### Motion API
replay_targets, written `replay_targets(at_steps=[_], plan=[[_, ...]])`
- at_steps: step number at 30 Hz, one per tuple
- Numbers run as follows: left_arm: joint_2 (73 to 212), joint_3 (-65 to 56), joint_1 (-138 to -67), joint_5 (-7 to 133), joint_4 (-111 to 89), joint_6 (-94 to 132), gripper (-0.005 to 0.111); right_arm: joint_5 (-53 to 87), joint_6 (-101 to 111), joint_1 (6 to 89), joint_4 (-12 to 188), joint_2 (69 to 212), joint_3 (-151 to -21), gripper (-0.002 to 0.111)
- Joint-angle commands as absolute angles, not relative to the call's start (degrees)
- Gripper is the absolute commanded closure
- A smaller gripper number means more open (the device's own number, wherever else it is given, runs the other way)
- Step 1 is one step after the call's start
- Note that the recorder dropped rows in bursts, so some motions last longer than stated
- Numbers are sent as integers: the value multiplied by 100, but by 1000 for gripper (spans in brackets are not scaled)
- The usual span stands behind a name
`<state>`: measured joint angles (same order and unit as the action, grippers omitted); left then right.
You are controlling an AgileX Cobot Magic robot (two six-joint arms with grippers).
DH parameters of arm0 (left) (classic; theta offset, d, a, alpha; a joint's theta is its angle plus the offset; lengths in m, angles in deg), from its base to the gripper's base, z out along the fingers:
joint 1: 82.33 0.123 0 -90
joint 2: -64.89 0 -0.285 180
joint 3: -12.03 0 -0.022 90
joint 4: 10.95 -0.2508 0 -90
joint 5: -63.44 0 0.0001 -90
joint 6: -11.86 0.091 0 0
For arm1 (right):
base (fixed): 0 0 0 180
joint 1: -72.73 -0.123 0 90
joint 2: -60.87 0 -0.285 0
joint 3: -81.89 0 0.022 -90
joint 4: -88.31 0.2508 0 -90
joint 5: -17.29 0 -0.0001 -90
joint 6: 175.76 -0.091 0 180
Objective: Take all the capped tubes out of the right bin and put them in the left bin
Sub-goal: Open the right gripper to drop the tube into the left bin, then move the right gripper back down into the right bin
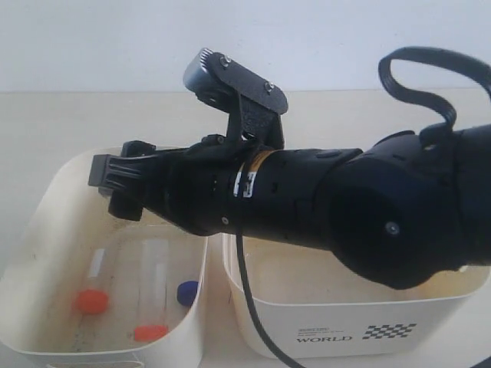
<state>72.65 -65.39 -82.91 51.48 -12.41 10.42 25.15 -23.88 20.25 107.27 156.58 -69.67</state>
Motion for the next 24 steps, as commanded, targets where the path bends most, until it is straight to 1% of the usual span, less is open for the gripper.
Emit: replay_targets(at_steps=[1, 5, 6, 7, 12, 16, 20, 24], plan=[[7267, -6519, -8289, 5184, -1204, 988, 102, 2553, -2204, 2023, 10708, 15640, -6963, 35], [7267, -6519, -8289, 5184, -1204, 988, 102, 2195, -1245, 2064, 10708, 15309, -7032, 52], [7267, -6519, -8289, 5184, -1204, 988, 102, 1784, -972, 2140, 10708, 15194, -7148, 55], [7267, -6519, -8289, 5184, -1204, 988, 102, 1284, -742, 2259, 10708, 15094, -7301, 56], [7267, -6519, -8289, 5184, -1204, 988, 102, -1321, -306, 3128, 10453, 14818, -8169, 51], [7267, -6519, -8289, 5184, -1204, 988, 102, -3062, -306, 3788, 9787, 14785, -8659, 51], [7267, -6519, -8289, 5184, -1204, 988, 102, -3645, -516, 4032, 9295, 14785, -8615, 51], [7267, -6519, -8289, 5184, -1204, 988, 102, -3446, -1147, 4032, 8723, 14848, -8267, 51]])
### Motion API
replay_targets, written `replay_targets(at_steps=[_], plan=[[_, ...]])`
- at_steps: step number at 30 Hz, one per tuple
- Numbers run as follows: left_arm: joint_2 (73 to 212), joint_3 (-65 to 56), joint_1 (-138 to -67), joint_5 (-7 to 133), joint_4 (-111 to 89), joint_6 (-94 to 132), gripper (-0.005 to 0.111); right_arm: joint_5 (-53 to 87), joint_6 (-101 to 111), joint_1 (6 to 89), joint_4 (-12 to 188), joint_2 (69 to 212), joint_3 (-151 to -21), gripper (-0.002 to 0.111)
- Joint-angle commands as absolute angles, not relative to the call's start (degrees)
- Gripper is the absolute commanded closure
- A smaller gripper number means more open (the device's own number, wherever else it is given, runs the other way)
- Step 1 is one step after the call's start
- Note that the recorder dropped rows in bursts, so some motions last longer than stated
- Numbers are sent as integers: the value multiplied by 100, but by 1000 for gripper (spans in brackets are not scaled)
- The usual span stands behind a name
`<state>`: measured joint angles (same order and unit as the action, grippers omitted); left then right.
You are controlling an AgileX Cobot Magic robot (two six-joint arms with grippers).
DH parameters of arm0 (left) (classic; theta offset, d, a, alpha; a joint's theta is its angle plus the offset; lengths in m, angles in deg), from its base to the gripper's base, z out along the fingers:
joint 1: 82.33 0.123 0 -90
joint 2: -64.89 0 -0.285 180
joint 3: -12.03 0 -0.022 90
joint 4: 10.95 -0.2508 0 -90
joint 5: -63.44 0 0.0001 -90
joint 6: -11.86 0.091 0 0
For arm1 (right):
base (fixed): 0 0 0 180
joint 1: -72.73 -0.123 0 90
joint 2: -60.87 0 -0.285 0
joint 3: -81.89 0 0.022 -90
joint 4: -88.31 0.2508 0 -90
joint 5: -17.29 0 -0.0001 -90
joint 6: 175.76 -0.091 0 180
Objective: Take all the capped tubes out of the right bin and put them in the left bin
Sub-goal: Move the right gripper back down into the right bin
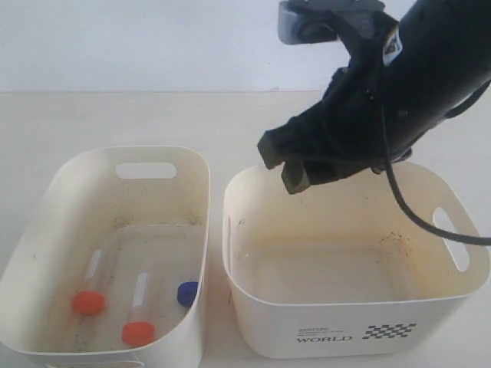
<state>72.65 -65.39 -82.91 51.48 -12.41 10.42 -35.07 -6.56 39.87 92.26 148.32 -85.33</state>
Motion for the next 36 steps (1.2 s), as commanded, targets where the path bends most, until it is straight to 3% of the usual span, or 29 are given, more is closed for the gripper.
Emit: replay_targets(at_steps=[1, 12, 19, 36], plan=[[7267, -6519, -8289, 5184, -1204, 988, 102, -3304, -1222, 4032, 8659, 14865, -8147, 51], [7267, -6519, -8289, 5184, -1204, 988, 102, -2187, -1967, 4032, 8167, 15611, -7286, 50], [7267, -6519, -8289, 5184, -1204, 988, 102, -1911, -2115, 4032, 8144, 16124, -7286, 15], [7267, -6519, -8289, 5184, -1204, 988, 102, -1784, -2282, 4032, 7734, 17081, -7286, 16]])
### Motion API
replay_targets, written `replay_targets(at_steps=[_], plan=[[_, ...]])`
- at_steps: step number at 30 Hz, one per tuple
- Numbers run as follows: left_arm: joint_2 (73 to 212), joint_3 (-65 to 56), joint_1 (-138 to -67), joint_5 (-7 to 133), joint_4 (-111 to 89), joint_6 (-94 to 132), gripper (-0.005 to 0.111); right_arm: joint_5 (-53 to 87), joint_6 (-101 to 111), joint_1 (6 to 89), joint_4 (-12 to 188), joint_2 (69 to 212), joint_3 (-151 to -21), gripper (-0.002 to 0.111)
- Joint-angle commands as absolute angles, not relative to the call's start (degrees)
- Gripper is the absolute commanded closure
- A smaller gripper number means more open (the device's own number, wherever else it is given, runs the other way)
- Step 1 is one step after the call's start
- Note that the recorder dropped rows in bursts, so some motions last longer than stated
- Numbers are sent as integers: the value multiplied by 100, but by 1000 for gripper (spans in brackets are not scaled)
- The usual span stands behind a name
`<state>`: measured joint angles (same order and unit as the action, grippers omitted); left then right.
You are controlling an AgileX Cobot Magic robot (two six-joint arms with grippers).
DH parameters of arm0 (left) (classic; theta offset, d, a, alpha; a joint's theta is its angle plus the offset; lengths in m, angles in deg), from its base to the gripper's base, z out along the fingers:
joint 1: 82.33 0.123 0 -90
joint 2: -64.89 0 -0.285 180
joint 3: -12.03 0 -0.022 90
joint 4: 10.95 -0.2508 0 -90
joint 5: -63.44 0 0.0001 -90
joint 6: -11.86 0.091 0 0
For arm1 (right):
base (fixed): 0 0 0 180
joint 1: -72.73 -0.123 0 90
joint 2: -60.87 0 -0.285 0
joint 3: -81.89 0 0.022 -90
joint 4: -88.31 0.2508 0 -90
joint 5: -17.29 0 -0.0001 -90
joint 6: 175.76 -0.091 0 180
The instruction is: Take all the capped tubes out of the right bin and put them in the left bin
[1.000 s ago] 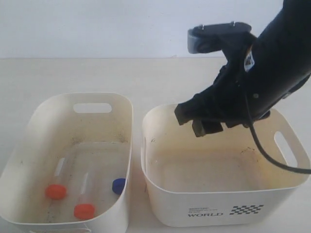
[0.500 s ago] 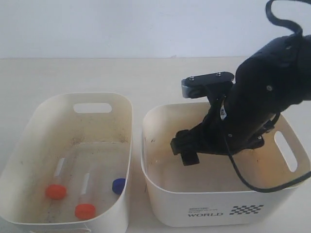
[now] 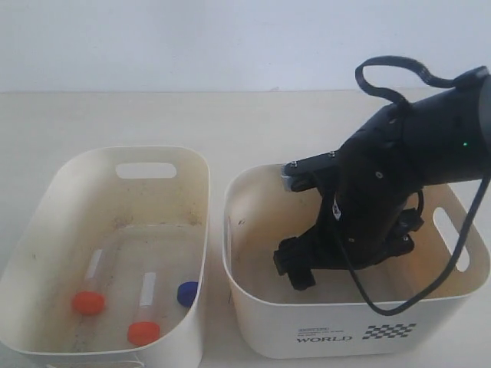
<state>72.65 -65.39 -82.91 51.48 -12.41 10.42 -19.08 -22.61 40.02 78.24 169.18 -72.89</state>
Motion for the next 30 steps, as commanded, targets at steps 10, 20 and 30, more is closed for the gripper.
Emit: replay_targets(at_steps=[10, 20, 30], plan=[[7267, -6519, -8289, 5184, -1204, 988, 102, -1720, -2340, 4032, 7734, 17454, -7286, 40], [7267, -6519, -8289, 5184, -1204, 988, 102, -1764, -2373, 4032, 7760, 17518, -7286, 108], [7267, -6519, -8289, 5184, -1204, 988, 102, -1955, -2415, 4032, 7774, 17233, -7286, 108]])
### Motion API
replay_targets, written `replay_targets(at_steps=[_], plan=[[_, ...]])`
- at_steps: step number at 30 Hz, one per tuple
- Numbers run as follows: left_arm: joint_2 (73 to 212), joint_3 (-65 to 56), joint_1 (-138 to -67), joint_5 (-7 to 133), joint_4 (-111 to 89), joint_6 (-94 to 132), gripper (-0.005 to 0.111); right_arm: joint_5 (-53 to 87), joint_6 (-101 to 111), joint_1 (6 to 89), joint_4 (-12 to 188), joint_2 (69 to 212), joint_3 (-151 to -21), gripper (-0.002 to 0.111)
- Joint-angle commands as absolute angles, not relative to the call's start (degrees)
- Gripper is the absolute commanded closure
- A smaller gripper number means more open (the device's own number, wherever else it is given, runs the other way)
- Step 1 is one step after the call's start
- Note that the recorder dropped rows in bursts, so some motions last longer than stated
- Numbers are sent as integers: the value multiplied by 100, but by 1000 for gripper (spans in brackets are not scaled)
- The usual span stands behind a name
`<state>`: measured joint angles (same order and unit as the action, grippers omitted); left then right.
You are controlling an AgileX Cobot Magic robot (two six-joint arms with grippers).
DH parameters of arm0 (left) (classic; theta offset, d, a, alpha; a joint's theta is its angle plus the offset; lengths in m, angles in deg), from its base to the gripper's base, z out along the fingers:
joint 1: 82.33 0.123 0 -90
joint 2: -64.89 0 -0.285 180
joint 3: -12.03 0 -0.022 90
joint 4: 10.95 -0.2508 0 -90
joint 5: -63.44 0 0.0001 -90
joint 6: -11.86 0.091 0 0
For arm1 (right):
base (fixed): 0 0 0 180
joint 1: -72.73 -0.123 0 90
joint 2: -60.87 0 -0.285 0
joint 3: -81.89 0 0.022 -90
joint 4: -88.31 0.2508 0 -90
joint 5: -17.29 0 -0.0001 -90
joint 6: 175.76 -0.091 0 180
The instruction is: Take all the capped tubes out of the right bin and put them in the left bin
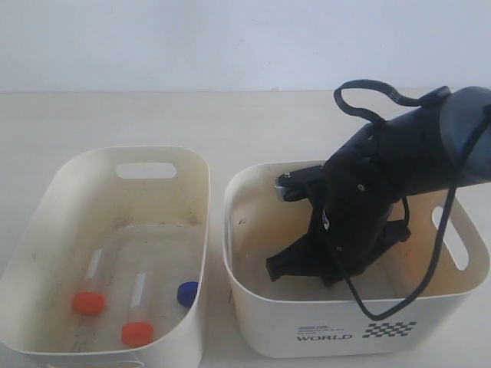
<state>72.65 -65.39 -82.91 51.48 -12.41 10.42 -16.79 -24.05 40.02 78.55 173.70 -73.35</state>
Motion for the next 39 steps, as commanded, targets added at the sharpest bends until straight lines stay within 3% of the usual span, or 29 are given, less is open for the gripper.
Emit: replay_targets(at_steps=[1, 13, 21, 23, 26, 29, 39], plan=[[7267, -6519, -8289, 5184, -1204, 988, 102, -1996, -2415, 4032, 7774, 17114, -7286, 108], [7267, -6519, -8289, 5184, -1204, 988, 102, -2161, -2415, 4032, 7687, 15785, -7286, 108], [7267, -6519, -8289, 5184, -1204, 988, 102, -2286, -2376, 4022, 7445, 15785, -7286, 108], [7267, -6519, -8289, 5184, -1204, 988, 102, -2178, -2414, 4022, 7337, 15785, -7286, 99], [7267, -6519, -8289, 5184, -1204, 988, 102, -1904, -2428, 4022, 7132, 15785, -7286, 65], [7267, -6519, -8289, 5184, -1204, 988, 102, -1781, -2428, 4022, 7104, 15785, -7286, 45], [7267, -6519, -8289, 5184, -1204, 988, 102, -1917, -2440, 4022, 6932, 15794, -7286, 42]])
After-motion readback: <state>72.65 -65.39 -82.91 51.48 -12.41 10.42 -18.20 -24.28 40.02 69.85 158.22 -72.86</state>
